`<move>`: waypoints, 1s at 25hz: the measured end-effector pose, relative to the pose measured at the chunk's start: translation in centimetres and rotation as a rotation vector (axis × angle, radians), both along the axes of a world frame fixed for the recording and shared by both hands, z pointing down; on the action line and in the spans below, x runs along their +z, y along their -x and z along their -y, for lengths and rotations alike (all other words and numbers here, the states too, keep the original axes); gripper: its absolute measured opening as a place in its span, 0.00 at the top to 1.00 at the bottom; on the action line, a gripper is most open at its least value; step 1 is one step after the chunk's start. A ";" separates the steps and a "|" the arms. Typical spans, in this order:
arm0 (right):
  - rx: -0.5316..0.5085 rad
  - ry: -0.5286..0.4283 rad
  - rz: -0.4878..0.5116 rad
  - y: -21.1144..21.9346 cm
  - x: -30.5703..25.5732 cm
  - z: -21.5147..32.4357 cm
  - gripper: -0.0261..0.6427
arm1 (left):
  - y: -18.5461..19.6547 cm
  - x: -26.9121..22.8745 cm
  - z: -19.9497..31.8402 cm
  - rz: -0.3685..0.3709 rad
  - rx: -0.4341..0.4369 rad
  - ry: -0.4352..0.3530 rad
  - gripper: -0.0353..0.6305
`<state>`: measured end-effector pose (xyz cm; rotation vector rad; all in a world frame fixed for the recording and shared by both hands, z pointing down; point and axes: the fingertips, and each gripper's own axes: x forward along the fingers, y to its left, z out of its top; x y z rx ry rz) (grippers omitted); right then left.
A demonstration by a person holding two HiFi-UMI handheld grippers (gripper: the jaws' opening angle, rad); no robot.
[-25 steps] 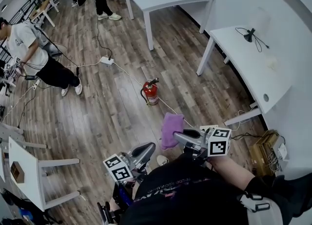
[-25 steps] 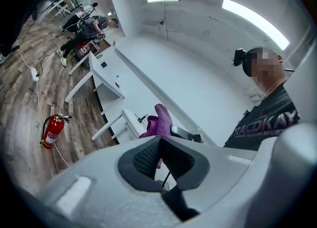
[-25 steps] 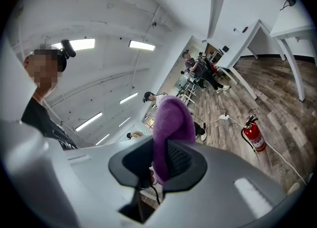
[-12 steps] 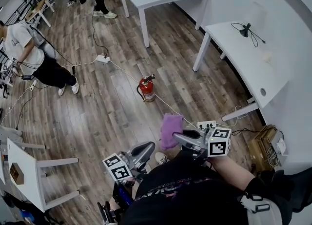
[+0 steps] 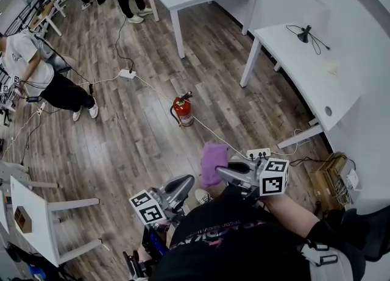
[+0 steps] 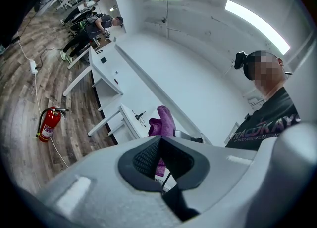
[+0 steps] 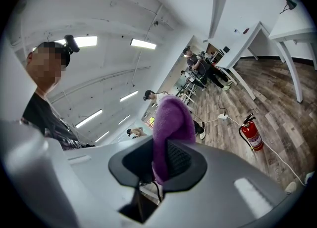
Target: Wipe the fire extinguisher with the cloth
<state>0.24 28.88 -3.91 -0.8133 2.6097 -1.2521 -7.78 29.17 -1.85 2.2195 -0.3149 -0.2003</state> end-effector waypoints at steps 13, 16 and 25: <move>0.007 -0.003 -0.010 0.2 0.0 0.6 0.88 | 0.8 0.1 0.2 0.008 -0.017 0.005 0.95; 0.007 -0.005 -0.012 0.1 0.0 0.7 0.88 | 0.7 0.1 0.2 0.009 -0.015 0.005 0.95; 0.006 -0.005 -0.015 0.2 0.1 0.8 0.88 | 0.6 0.3 0.3 0.007 -0.016 0.009 0.95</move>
